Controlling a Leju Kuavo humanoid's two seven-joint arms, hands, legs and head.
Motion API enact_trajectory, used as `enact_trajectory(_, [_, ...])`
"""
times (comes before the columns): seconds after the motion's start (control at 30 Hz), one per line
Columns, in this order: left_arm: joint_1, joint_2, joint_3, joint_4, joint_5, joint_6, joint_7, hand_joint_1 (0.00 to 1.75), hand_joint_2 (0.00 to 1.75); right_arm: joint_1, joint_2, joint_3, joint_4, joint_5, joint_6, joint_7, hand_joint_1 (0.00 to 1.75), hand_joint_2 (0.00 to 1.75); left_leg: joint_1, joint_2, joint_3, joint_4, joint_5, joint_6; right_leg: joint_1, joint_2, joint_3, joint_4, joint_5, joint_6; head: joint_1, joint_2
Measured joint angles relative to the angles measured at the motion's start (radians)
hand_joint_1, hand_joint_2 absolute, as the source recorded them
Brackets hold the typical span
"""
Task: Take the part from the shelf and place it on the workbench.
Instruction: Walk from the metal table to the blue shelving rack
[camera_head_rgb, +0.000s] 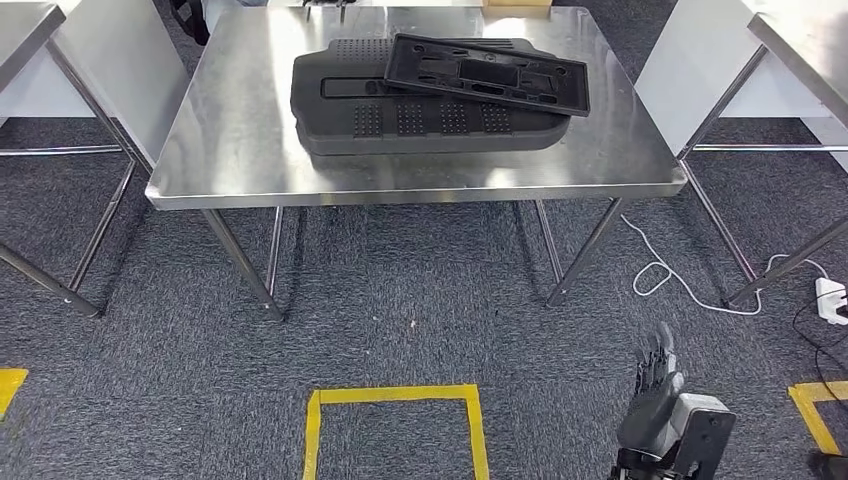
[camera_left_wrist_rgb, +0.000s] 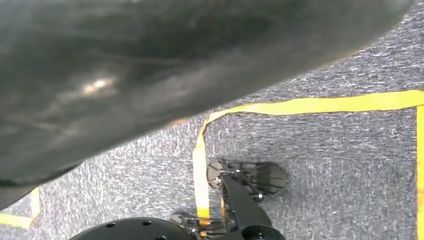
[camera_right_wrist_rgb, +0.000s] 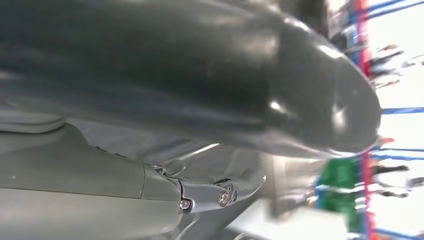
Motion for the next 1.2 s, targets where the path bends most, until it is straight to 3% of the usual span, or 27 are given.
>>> enact_trajectory(0.07, [0.000, -0.002, 0.000, 0.000, -0.010, 0.000, 0.002, 0.00, 0.00, -0.024, 0.001, -0.035, 0.104, 0.023, 0.000, 0.008, 0.00, 0.00, 0.003, 0.001, 0.001, -0.013, 0.026, -0.016, 0.008, 0.000, 0.025, -0.058, -0.011, -0.018, 0.000, 0.000])
enact_trajectory(0.13, [0.000, -0.002, 0.000, 0.000, -0.020, 0.000, 0.003, 0.00, 0.00, -0.057, 0.002, -0.074, 0.236, 0.046, 0.000, 0.004, 0.00, 0.00, 0.007, 0.002, -0.002, -0.023, 0.031, -0.028, 0.004, -0.001, 0.006, -0.062, 0.015, -0.033, 0.002, 0.000])
enact_trajectory(0.17, [0.001, -0.002, -0.001, 0.001, -0.026, 0.000, 0.004, 0.00, 0.00, -0.079, 0.001, -0.095, 0.317, 0.059, 0.000, -0.005, 0.00, 0.00, 0.008, 0.001, -0.008, -0.009, 0.004, -0.031, 0.001, -0.001, -0.005, -0.066, 0.031, -0.042, 0.001, 0.000])
enact_trajectory(0.2, [0.001, -0.001, -0.002, 0.001, -0.031, 0.000, 0.005, 0.00, 0.00, -0.102, 0.000, -0.117, 0.400, 0.071, 0.000, -0.020, 0.00, 0.00, 0.008, -0.001, -0.019, 0.027, -0.044, -0.033, -0.003, -0.002, -0.018, -0.069, 0.046, -0.049, -0.002, 0.000])
enact_trajectory(0.27, [0.001, -0.001, -0.003, 0.001, -0.040, 0.000, 0.007, 0.00, 0.00, -0.145, -0.003, -0.162, 0.572, 0.089, 0.002, -0.056, 0.00, 0.00, 0.009, -0.003, -0.043, 0.152, -0.150, -0.038, -0.002, -0.005, -0.045, -0.068, 0.071, -0.057, -0.007, 0.000])
enact_trajectory(0.3, [0.001, -0.001, -0.004, 0.002, -0.043, 0.000, 0.008, 0.00, 0.00, -0.162, -0.005, -0.182, 0.646, 0.093, 0.004, -0.072, 0.00, 0.00, 0.009, -0.003, -0.049, 0.214, -0.175, -0.042, -0.001, -0.006, -0.057, -0.066, 0.082, -0.057, -0.008, 0.000])
enact_trajectory(0.33, [0.001, -0.001, -0.004, 0.002, -0.045, 0.000, 0.008, 0.00, 0.00, -0.176, -0.007, -0.200, 0.711, 0.096, 0.007, -0.085, 0.00, 0.00, 0.009, -0.003, -0.044, 0.254, -0.175, -0.044, -0.001, -0.008, -0.071, -0.063, 0.093, -0.055, -0.009, 0.000])
enact_trajectory(0.37, [0.001, -0.001, -0.004, 0.002, -0.045, 0.000, 0.008, 0.00, 0.00, -0.189, -0.009, -0.215, 0.767, 0.098, 0.009, -0.093, 0.00, 0.00, 0.010, -0.003, -0.023, 0.260, -0.155, -0.046, -0.001, -0.009, -0.085, -0.059, 0.102, -0.051, -0.009, 0.000])
enact_trajectory(0.43, [-0.001, 0.000, -0.005, 0.002, -0.048, 0.000, 0.009, 0.00, 0.00, -0.217, -0.013, -0.239, 0.867, 0.108, 0.008, -0.093, 0.00, 0.00, 0.014, -0.003, 0.070, 0.167, -0.122, -0.050, -0.004, -0.009, -0.116, -0.042, 0.116, -0.042, -0.009, 0.000])
enact_trajectory(0.5, [-0.006, 0.000, -0.006, 0.002, -0.055, 0.000, 0.009, 0.00, 0.00, -0.247, -0.021, -0.263, 0.967, 0.129, 0.004, -0.081, 0.00, 0.00, 0.012, -0.007, 0.159, 0.040, -0.141, -0.049, -0.002, -0.009, -0.141, -0.022, 0.125, -0.029, -0.009, 0.000])
enact_trajectory(0.53, [-0.008, -0.001, -0.007, 0.002, -0.059, 0.000, 0.009, 0.00, 0.00, -0.261, -0.026, -0.274, 1.018, 0.141, 0.001, -0.076, 0.00, 0.00, 0.009, -0.009, 0.176, 0.006, -0.156, -0.044, -0.001, -0.010, -0.149, -0.017, 0.131, -0.022, -0.009, 0.000])
enact_trajectory(0.6, [-0.010, -0.002, -0.010, 0.002, -0.066, -0.001, 0.010, 0.00, 0.00, -0.282, -0.036, -0.288, 1.119, 0.170, -0.008, -0.066, 0.00, 0.00, 0.003, -0.009, 0.168, -0.008, -0.152, -0.024, 0.000, -0.010, -0.159, -0.016, 0.146, -0.008, -0.008, 0.000])
enact_trajectory(0.67, [-0.012, -0.002, -0.013, 0.002, -0.072, -0.001, 0.012, 0.00, 0.00, -0.292, -0.044, -0.294, 1.208, 0.199, -0.018, -0.042, 0.00, 0.00, 0.003, -0.006, 0.142, -0.012, -0.131, 0.003, -0.002, -0.007, -0.179, 0.002, 0.128, -0.005, -0.007, 0.000])
enact_trajectory(0.73, [-0.014, -0.001, -0.016, 0.002, -0.076, -0.001, 0.013, 0.00, 0.00, -0.295, -0.047, -0.295, 1.278, 0.220, -0.027, -0.018, 0.00, 0.00, 0.003, -0.004, 0.113, -0.014, -0.106, 0.020, -0.003, -0.003, -0.216, 0.089, 0.051, -0.016, -0.005, 0.000])
enact_trajectory(0.8, [-0.014, -0.001, -0.019, 0.002, -0.076, -0.001, 0.013, 0.00, 0.00, -0.301, -0.050, -0.295, 1.329, 0.228, -0.032, -0.007, 0.00, 0.00, 0.002, -0.002, 0.083, -0.014, -0.080, 0.022, -0.004, -0.002, -0.248, 0.219, -0.026, -0.020, -0.003, 0.000])
enact_trajectory(0.83, [-0.014, -0.001, -0.019, 0.002, -0.077, -0.001, 0.013, 0.00, 0.00, -0.304, -0.051, -0.295, 1.351, 0.232, -0.035, -0.001, 0.00, 0.00, 0.001, 0.000, 0.068, -0.013, -0.067, 0.021, -0.004, -0.002, -0.248, 0.262, -0.041, -0.015, -0.003, 0.000])
enact_trajectory(0.87, [-0.014, -0.002, -0.019, 0.002, -0.077, -0.001, 0.013, 0.00, 0.00, -0.308, -0.052, -0.295, 1.369, 0.237, -0.039, 0.008, 0.00, 0.00, 0.001, 0.001, 0.052, -0.013, -0.056, 0.020, -0.004, -0.002, -0.230, 0.269, -0.037, -0.006, -0.003, 0.000])
enact_trajectory(0.9, [-0.014, -0.002, -0.019, 0.002, -0.077, 0.000, 0.013, 0.00, 0.00, -0.311, -0.052, -0.295, 1.384, 0.244, -0.045, 0.017, 0.00, 0.00, 0.002, 0.002, 0.038, -0.012, -0.044, 0.017, -0.004, -0.001, -0.192, 0.236, -0.019, 0.004, -0.003, 0.000])
enact_trajectory(0.93, [-0.014, -0.003, -0.019, 0.002, -0.076, 0.000, 0.013, 0.00, 0.00, -0.314, -0.052, -0.295, 1.397, 0.252, -0.054, 0.026, 0.00, 0.00, 0.002, 0.002, 0.026, -0.012, -0.032, 0.014, -0.004, -0.001, -0.136, 0.170, -0.001, 0.011, -0.003, 0.000])
enact_trajectory(0.97, [-0.014, -0.004, -0.019, 0.002, -0.076, 0.000, 0.013, 0.00, 0.00, -0.317, -0.052, -0.295, 1.406, 0.261, -0.065, 0.035, 0.00, 0.00, 0.001, 0.002, 0.015, -0.012, -0.021, 0.009, -0.003, -0.001, -0.075, 0.086, 0.004, 0.011, -0.003, 0.000])
enact_trajectory(1.0, [-0.014, -0.004, -0.019, 0.002, -0.076, 0.001, 0.012, 0.00, 0.00, -0.321, -0.051, -0.294, 1.414, 0.272, -0.077, 0.045, 0.00, 0.00, 0.000, 0.003, 0.009, -0.014, -0.009, 0.003, -0.001, 0.000, -0.023, 0.013, 0.005, 0.007, -0.005, 0.000])
enact_trajectory(1.03, [-0.014, -0.005, -0.019, 0.002, -0.075, 0.002, 0.012, 0.00, 0.00, -0.324, -0.050, -0.293, 1.422, 0.283, -0.092, 0.058, 0.00, 0.00, 0.000, 0.003, 0.007, -0.016, 0.002, -0.003, 0.002, 0.001, 0.008, -0.038, 0.000, 0.000, -0.006, 0.000])
enact_trajectory(1.07, [-0.014, -0.005, -0.019, 0.002, -0.074, 0.003, 0.011, 0.00, 0.00, -0.327, -0.049, -0.291, 1.430, 0.297, -0.106, 0.075, 0.00, 0.00, 0.000, 0.003, 0.007, -0.022, 0.013, -0.010, 0.006, 0.002, 0.017, -0.062, -0.005, -0.007, -0.007, 0.000])
enact_trajectory(1.13, [-0.014, -0.005, -0.019, 0.002, -0.073, 0.004, 0.010, 0.00, 0.00, -0.329, -0.045, -0.282, 1.448, 0.332, -0.134, 0.116, 0.00, 0.00, 0.003, 0.002, 0.007, -0.034, 0.031, -0.023, 0.003, 0.002, 0.002, -0.069, 0.012, -0.021, -0.006, 0.000])
enact_trajectory(1.17, [-0.013, -0.005, -0.019, 0.002, -0.072, 0.005, 0.010, 0.00, 0.00, -0.330, -0.043, -0.275, 1.455, 0.351, -0.146, 0.136, 0.00, 0.00, 0.003, 0.000, 0.000, -0.030, 0.020, -0.029, 0.000, 0.001, -0.005, -0.072, 0.023, -0.030, -0.007, 0.000])
enact_trajectory(1.2, [-0.012, -0.005, -0.019, 0.002, -0.072, 0.006, 0.011, 0.00, 0.00, -0.330, -0.042, -0.266, 1.461, 0.375, -0.156, 0.157, 0.00, 0.00, 0.002, -0.002, -0.010, -0.004, -0.015, -0.033, -0.005, -0.001, -0.012, -0.076, 0.037, -0.040, -0.009, 0.000])
